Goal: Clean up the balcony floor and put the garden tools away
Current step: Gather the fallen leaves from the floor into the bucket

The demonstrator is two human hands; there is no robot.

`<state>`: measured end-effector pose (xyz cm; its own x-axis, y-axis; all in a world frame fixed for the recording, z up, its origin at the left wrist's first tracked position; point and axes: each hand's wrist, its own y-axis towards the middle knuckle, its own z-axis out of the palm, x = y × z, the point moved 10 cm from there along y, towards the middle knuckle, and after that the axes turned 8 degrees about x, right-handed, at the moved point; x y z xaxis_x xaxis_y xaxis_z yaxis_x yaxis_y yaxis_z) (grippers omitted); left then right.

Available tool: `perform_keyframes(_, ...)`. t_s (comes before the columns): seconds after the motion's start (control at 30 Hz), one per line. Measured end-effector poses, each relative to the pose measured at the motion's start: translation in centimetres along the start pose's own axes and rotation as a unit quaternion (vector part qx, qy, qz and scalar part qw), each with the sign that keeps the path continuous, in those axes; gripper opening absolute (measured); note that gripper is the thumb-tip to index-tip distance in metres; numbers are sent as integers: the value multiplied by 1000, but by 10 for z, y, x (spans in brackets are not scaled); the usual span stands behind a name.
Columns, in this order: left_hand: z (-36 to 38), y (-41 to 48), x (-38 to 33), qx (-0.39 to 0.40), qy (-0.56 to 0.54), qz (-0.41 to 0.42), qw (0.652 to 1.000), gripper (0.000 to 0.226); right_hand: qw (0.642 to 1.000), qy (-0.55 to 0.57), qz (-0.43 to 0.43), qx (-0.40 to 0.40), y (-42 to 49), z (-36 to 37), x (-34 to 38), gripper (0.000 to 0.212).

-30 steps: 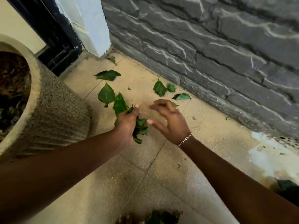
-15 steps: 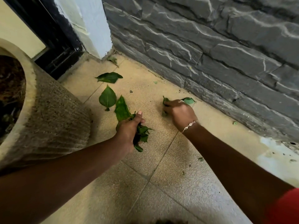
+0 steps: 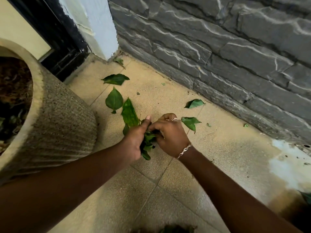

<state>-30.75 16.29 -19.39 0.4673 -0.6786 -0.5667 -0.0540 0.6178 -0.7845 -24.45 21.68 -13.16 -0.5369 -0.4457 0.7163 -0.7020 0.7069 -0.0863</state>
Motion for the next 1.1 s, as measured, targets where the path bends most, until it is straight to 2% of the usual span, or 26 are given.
perform_keyframes(0.07, -6, 0, -3, -10, 23, 4, 1000, 33, 994, 61, -21, 89, -2, 4, -2, 21)
perform_keyframes(0.13, -12, 1, -3, -19, 33, 0, 999, 27, 996, 68, 12, 51, -2, -19, -26, 23)
perform_keyframes(0.2, -17, 2, -1, -28, 31, -9, 999, 25, 996, -37, 82, 15, 0, -43, -64, 39)
perform_keyframes(0.27, -19, 1, 2, -23, 26, -17, 999, 23, 971, -159, 165, 71, -3, -47, -103, 58)
perform_keyframes(0.3, -20, -1, 3, -20, 23, -21, 999, 28, 958, -190, 191, 92, -6, -45, -117, 60)
perform_keyframes(0.33, -20, -3, 4, -16, 21, -27, 999, 30, 954, -204, 200, 91, -10, -44, -123, 58)
perform_keyframes(0.5, -22, -5, 2, -13, 8, -35, 999, 17, 953, -265, 143, -22, -26, -39, -103, 21)
perform_keyframes(0.6, -16, -4, 0, 9, 12, -29, 999, 12, 967, -175, 164, -84, -27, -49, -94, 16)
perform_keyframes(0.67, -13, -4, -1, 20, 13, -23, 999, 14, 973, -34, 183, -133, -28, -54, -81, 15)
perform_keyframes(0.77, -6, -3, -1, 39, -3, -12, 999, 16, 962, 151, 185, -136, -24, -35, -48, 15)
perform_keyframes(0.83, 0, -2, -2, 55, -11, -6, 998, 22, 962, 174, 153, -143, -23, -23, -24, 21)
perform_keyframes(0.93, 2, -4, -3, 65, 15, -11, 998, 35, 971, 111, 134, -165, -26, -18, -11, 22)
perform_keyframes(1.0, 1, -7, -4, 70, 38, -7, 997, 28, 980, 86, 131, -126, -24, -12, -14, 18)
perform_keyframes(1.1, -11, -9, -5, 39, 64, 1, 997, 14, 982, 147, 116, -33, -27, -6, -28, 20)
